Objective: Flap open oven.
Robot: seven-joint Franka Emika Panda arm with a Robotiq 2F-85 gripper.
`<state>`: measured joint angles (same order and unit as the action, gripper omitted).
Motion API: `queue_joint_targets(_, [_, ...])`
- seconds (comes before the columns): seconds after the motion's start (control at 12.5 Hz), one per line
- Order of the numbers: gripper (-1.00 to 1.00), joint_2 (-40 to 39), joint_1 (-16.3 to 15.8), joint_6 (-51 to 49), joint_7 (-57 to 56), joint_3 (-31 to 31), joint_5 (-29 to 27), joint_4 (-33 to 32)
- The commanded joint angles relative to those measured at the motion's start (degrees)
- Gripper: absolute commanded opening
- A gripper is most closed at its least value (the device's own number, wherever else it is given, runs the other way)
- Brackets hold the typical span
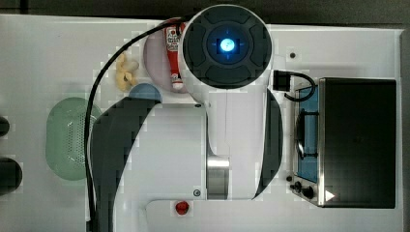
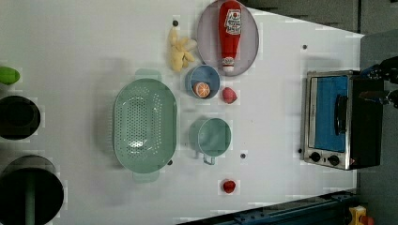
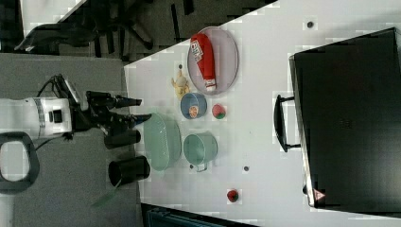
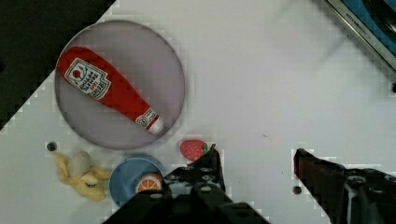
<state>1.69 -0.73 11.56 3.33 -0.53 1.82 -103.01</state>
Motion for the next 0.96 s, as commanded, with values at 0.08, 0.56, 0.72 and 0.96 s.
queue_joint_targets(0.08, [0.57, 18.78, 2.99, -6.74, -1.57, -2.90, 1.55, -13.80])
queue_joint_targets(0.56, [0.65, 18.78, 2.99, -6.75, -1.57, -2.90, 1.55, -13.81])
queue_joint_targets(0.72, [0.15, 18.77, 3.00, -6.77, -1.57, -2.93, 1.56, -13.80])
queue_joint_targets(0.96, [-0.55, 18.70, 3.06, -6.77, -1.60, -3.22, 1.64, -13.90])
